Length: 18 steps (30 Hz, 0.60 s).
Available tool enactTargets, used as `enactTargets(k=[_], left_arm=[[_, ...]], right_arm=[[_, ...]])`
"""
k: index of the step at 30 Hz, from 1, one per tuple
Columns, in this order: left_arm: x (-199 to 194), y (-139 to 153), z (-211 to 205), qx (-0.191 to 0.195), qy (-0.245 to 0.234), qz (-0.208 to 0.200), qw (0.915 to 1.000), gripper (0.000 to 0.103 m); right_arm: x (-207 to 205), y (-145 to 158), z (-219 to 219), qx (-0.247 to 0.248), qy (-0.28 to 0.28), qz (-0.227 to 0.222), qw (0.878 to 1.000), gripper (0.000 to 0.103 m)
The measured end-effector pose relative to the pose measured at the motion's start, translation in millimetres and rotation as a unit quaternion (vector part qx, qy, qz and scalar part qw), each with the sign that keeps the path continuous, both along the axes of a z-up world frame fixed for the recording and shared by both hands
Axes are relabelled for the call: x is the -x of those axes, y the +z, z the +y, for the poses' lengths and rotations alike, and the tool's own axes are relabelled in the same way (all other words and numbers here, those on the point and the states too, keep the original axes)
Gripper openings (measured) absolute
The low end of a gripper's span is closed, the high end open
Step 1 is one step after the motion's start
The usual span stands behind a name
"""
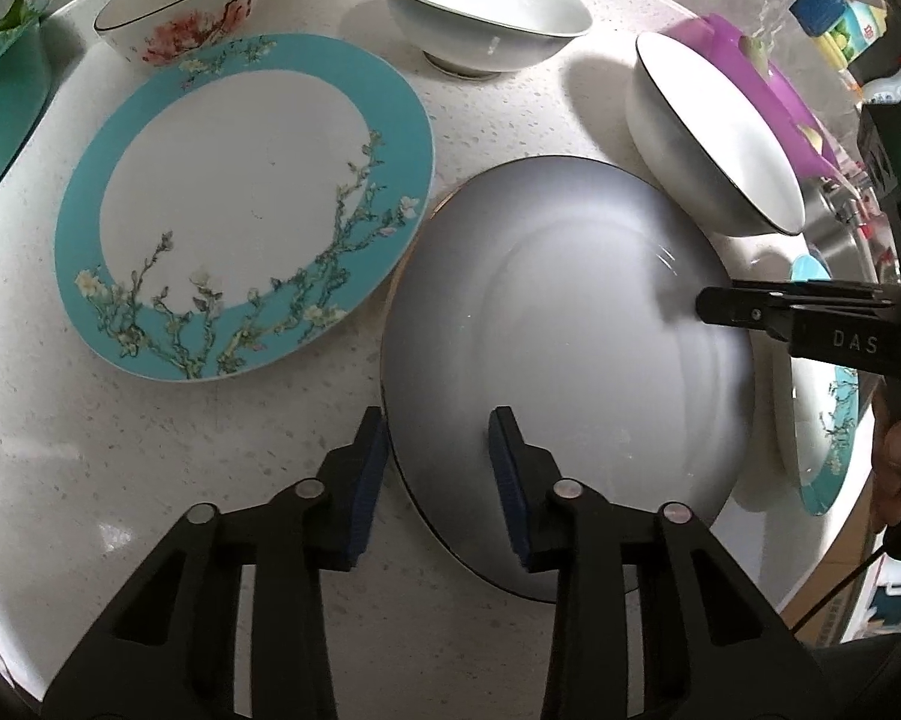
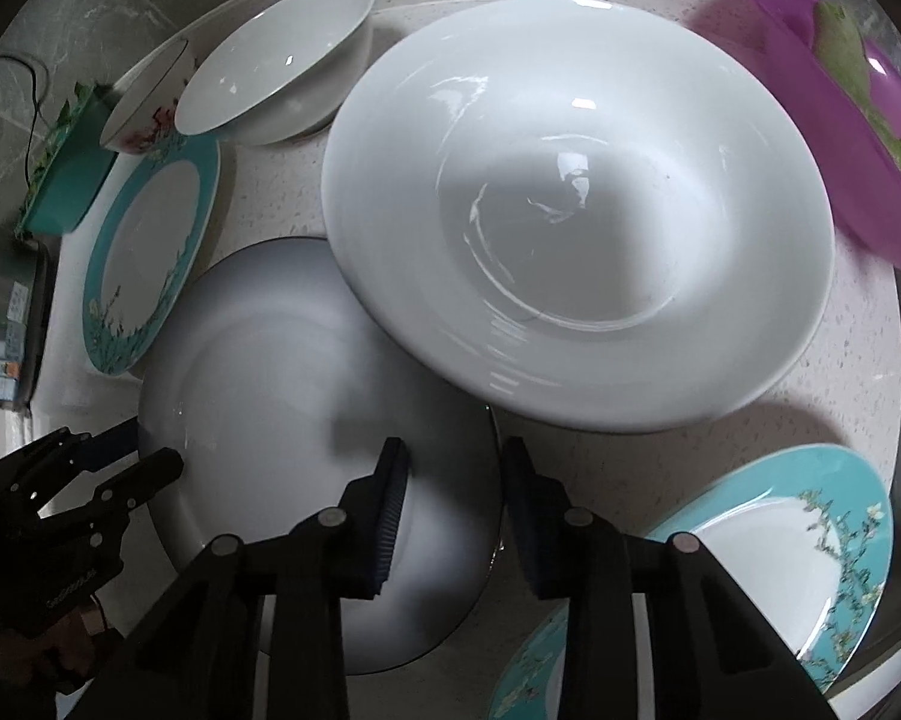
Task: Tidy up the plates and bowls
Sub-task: 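Close both grippers on the grey plate rim and tilt it up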
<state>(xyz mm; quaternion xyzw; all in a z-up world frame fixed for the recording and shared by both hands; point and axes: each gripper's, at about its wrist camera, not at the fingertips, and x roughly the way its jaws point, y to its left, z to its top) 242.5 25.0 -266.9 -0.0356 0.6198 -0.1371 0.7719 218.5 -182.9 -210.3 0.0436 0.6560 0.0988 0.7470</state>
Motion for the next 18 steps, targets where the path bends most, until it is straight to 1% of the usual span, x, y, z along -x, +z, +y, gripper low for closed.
enactTargets(k=[3, 4, 7, 12, 18], left_arm=[[-4.0, -0.7, 6.7, 0.009, 0.004, 0.007, 0.9999, 0.029], [-4.8, -0.8, 8.1, 0.011, 0.005, 0.009, 0.9999, 0.029], [-7.8, -1.8, 13.8, 0.023, 0.014, 0.018, 0.9995, 0.027], [-6.1, -1.7, 24.9, 0.034, 0.021, 0.026, 0.9988, 0.025], [1.4, -2.6, 30.1, 0.045, 0.025, 0.033, 0.9981, 0.023]], right_arm=[[4.9, -1.6, -9.1, -0.017, -0.007, 0.004, 1.0, 0.033], [3.9, -3.8, -18.7, -0.021, -0.007, 0.006, 1.0, 0.033], [8.0, -1.3, -22.8, -0.029, -0.011, 0.008, 0.999, 0.032], [17.1, -6.9, -29.2, -0.055, -0.021, 0.013, 0.998, 0.03], [26.5, -4.6, -27.7, -0.064, -0.024, 0.011, 0.998, 0.029]])
